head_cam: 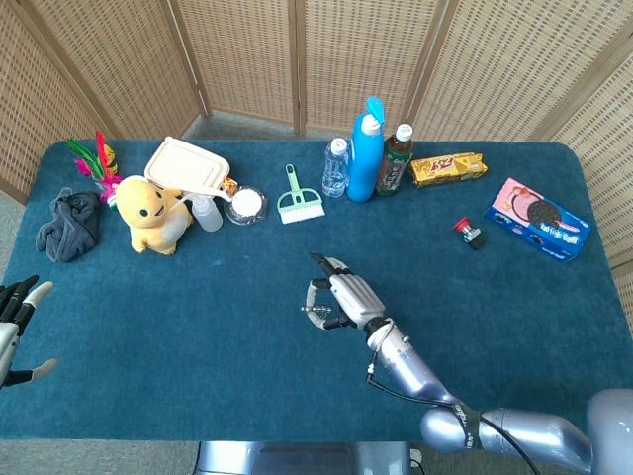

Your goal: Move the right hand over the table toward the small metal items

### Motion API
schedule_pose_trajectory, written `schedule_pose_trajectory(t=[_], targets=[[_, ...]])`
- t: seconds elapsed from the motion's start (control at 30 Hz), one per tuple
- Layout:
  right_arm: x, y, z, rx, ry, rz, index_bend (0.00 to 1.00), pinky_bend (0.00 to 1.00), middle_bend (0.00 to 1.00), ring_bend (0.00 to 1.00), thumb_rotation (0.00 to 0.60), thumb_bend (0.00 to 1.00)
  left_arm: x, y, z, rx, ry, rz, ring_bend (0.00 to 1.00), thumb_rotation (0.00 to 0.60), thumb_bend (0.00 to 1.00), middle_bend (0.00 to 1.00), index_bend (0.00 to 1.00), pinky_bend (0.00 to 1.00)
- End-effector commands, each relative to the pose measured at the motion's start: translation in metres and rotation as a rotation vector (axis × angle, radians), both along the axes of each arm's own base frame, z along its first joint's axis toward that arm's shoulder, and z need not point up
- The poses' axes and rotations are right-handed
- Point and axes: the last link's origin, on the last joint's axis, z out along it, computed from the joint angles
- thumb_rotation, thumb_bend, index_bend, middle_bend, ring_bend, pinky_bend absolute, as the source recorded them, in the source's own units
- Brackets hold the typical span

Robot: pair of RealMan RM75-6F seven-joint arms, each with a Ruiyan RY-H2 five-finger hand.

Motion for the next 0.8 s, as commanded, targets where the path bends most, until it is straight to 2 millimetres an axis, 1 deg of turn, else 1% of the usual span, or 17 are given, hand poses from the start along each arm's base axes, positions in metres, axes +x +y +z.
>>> schedule_pose_trajectory(t=[0.03,0.23,0.47,0.63,0.8], targets=[[0.007,-0.001,0.0,0.004,-0.042,-0.02,0.68,0.0,0.0,0.0,0.6,0.54,0.0,0.0,0.0,-0.001,0.0,-0.001,0.0,0.6,0.17,0.0,0.03,0.0],[0.01,0.001,-0.009,0.046,-0.12,-0.081,0.69,0.0,0.0,0.0,0.6,0.54,0.0,-0.001,0.0,-0.002,0.002,0.002,0.0,0.6,0.17,0.0,0.03,0.0],[0.014,0.005,-0.018,0.079,-0.16,-0.107,0.69,0.0,0.0,0.0,0.6,0.54,0.0,-0.001,-0.002,-0.009,0.006,0.004,0.0,0.6,0.17,0.0,0.03,0.0],[0.02,0.005,-0.026,0.076,-0.15,-0.094,0.69,0.0,0.0,0.0,0.6,0.55,0.0,-0.001,-0.005,-0.023,0.01,0.009,0.0,0.6,0.17,0.0,0.03,0.0],[0.019,0.005,-0.034,0.079,-0.14,-0.112,0.69,0.0,0.0,0.0,0.6,0.55,-0.001,-0.001,-0.005,-0.024,0.011,0.015,0.0,0.6,0.17,0.0,0.03,0.0]])
